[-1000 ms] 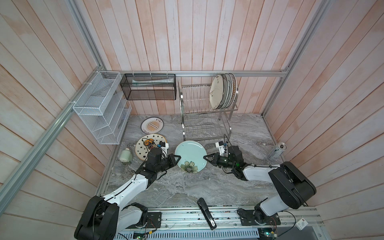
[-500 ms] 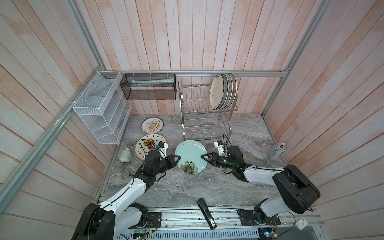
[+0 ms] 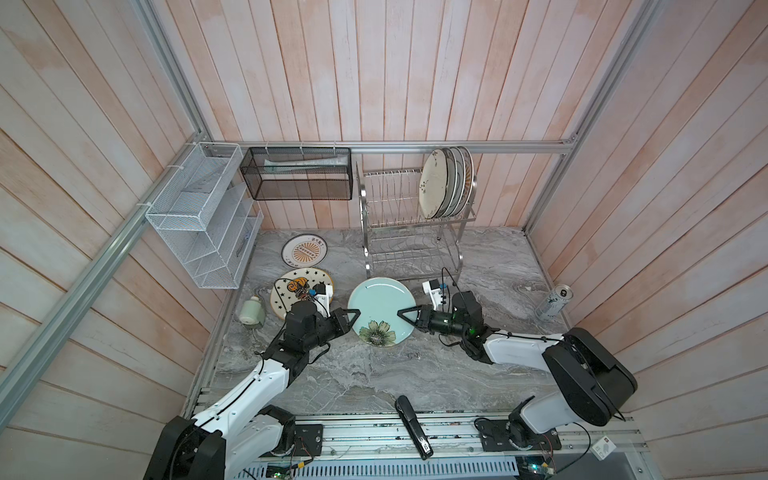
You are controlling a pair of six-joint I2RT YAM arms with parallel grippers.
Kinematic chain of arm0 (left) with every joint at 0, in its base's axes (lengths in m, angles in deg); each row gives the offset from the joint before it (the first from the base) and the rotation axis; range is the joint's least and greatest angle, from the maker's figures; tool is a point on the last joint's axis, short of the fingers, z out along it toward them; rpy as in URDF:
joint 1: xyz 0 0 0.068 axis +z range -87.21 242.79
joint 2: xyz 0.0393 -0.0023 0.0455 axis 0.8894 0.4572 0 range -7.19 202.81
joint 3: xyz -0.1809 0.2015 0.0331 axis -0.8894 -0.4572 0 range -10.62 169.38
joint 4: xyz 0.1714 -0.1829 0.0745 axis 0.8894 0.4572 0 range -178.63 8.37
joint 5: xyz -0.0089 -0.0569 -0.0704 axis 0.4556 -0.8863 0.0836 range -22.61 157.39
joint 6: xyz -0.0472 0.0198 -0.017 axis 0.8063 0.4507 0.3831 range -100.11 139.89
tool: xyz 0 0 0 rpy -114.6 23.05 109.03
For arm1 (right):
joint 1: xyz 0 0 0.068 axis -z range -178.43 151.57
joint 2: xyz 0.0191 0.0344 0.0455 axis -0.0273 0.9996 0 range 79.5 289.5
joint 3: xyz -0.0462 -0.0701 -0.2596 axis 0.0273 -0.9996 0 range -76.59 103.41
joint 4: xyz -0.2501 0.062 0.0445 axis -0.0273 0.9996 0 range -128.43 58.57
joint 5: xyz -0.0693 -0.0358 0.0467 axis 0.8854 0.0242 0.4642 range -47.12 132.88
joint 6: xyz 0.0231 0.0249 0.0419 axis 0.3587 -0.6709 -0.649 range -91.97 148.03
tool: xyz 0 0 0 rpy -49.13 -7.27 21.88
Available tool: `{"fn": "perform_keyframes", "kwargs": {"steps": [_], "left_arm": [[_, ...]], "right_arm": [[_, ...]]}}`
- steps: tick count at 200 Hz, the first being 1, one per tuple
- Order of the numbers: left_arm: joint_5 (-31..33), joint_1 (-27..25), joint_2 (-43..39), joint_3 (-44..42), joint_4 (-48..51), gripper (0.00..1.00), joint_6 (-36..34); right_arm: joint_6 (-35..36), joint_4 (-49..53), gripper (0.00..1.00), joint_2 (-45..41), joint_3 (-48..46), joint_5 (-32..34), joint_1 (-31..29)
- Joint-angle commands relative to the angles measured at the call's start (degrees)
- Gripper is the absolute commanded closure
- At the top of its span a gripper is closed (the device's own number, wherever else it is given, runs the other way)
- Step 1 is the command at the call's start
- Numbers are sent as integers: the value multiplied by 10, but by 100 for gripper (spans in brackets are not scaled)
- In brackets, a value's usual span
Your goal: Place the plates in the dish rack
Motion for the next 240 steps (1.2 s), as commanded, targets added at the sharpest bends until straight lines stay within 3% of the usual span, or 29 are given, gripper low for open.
{"fn": "perform_keyframes", "kwargs": {"steps": [1, 34, 49, 71, 89, 164, 240], "left_arm": [[-33, -15, -11, 10, -40, 100, -19], [-32, -16, -12, 14, -26, 100, -23], [-31, -15, -12, 18, -18, 90, -27], [-28, -16, -14, 24, -1, 68, -33], [-23, -15, -20, 24, 10, 63, -37], [-45, -16, -54, 18, 16, 59, -57], [-44, -15, -101, 13, 39, 57, -72]], "right_arm": [[20, -22, 98, -2, 31, -17, -16], [26, -11, 100, -7, 37, -14, -15], [32, -3, 100, -13, 40, -11, -13], [43, 14, 100, -28, 41, -1, -6], [56, 35, 100, -45, 43, 14, -1], [136, 179, 100, -121, 89, 91, 24], [162, 221, 100, -202, 137, 120, 58]]}}
